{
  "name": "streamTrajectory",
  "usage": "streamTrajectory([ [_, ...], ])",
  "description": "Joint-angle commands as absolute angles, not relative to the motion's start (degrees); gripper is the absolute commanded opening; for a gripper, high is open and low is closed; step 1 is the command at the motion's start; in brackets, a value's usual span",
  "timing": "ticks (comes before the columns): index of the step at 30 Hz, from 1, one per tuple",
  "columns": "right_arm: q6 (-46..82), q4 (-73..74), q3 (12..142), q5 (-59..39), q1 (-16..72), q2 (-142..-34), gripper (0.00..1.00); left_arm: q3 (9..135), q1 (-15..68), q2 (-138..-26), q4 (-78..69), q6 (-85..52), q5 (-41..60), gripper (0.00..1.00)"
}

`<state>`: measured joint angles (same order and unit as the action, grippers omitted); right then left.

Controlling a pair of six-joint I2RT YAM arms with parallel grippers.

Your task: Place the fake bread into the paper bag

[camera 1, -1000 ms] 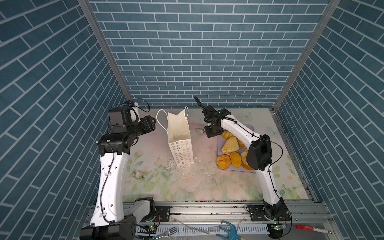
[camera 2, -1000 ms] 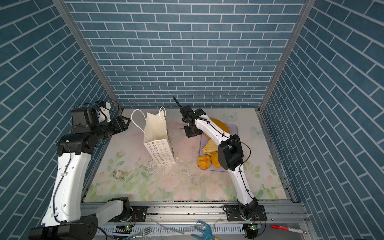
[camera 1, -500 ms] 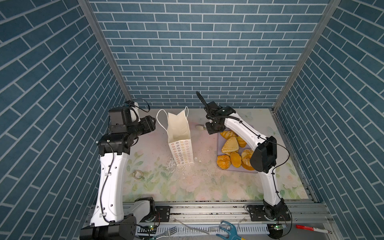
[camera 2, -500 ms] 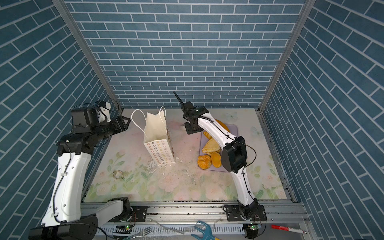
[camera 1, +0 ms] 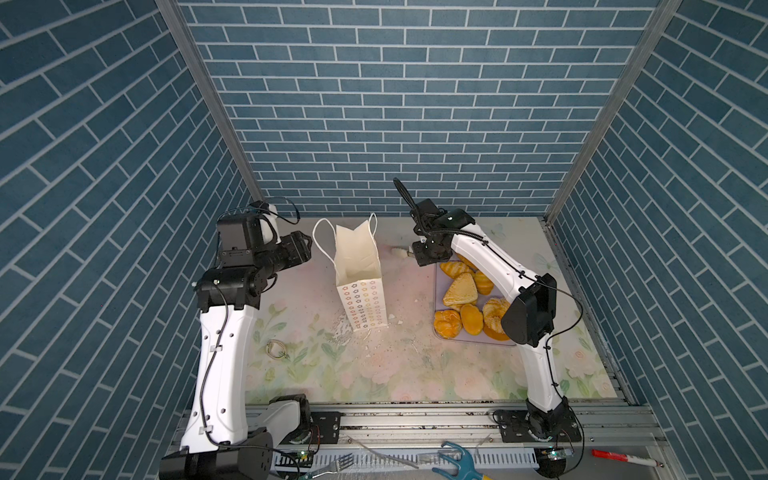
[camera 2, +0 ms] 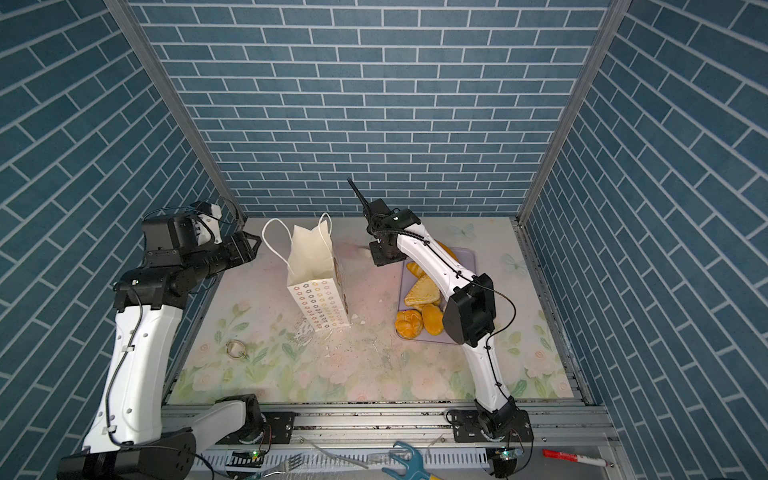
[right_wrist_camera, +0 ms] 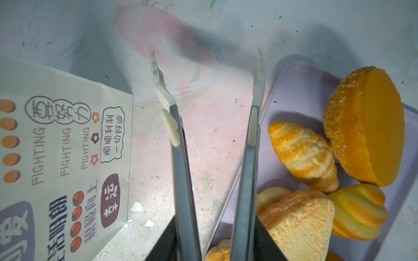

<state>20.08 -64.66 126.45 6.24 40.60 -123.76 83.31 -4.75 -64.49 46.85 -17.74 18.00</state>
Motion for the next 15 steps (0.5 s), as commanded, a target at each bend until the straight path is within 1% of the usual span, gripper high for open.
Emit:
streamTrajectory([
  [1,19.4,-63.3,125.3,4.5,40.8,-124.8,0.45,82.8,-5.0,-63.5,47.0,-17.9,18.4,0.67],
  [15,20.3,-64.3,124.2,0.5,40.8,-134.7,0.47,82.2,-5.0,-63.3,47.0,-17.7,18.0,0.67],
])
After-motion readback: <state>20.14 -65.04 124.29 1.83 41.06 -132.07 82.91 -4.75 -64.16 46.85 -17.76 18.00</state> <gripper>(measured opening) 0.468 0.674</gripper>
